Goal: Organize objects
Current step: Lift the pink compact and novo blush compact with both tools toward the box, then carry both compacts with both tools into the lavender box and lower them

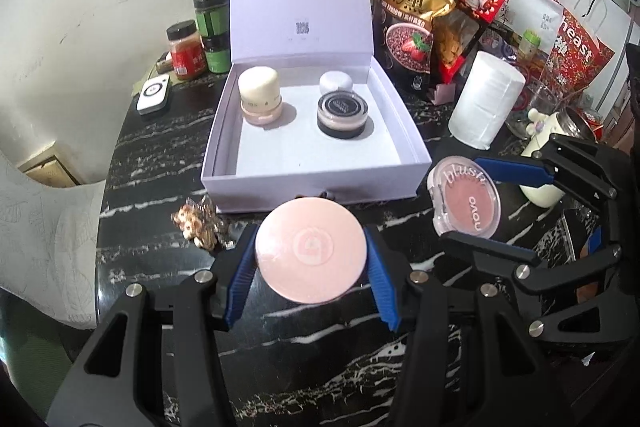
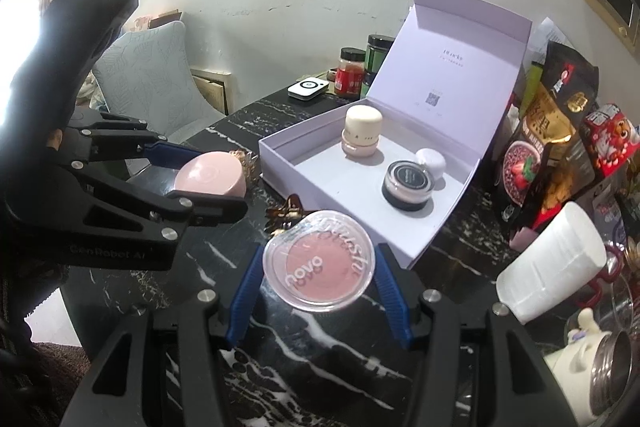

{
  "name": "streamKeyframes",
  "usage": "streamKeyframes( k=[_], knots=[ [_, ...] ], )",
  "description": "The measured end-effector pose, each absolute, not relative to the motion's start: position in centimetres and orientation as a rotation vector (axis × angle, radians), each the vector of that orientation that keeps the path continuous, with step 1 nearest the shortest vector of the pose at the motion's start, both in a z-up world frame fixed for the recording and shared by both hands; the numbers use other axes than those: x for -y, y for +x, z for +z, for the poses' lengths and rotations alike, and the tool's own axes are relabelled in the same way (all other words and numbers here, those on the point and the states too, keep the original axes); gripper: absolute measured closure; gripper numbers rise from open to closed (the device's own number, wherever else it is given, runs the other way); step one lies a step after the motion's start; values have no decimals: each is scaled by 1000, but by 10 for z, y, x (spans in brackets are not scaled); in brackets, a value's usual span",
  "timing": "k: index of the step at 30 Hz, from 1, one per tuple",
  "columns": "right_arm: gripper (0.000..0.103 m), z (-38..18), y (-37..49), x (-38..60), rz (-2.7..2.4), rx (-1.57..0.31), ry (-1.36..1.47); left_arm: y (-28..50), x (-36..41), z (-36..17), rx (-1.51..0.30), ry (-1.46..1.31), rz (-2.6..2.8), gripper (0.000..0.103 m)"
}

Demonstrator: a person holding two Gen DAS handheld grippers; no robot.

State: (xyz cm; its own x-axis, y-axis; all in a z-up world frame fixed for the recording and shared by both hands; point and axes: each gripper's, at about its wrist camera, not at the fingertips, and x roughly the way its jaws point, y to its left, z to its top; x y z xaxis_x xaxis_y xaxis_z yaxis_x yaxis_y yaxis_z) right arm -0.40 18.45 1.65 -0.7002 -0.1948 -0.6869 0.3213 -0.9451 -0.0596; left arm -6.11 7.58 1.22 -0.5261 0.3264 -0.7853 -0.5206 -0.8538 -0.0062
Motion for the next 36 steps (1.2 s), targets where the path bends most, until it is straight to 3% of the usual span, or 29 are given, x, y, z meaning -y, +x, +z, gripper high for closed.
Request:
streamKeyframes(
  k=[36],
  knots=[
    [47,21,-109,-229,-2692,-150,1091,-181,-120,6,-341,-1154,2325,53]
  ],
)
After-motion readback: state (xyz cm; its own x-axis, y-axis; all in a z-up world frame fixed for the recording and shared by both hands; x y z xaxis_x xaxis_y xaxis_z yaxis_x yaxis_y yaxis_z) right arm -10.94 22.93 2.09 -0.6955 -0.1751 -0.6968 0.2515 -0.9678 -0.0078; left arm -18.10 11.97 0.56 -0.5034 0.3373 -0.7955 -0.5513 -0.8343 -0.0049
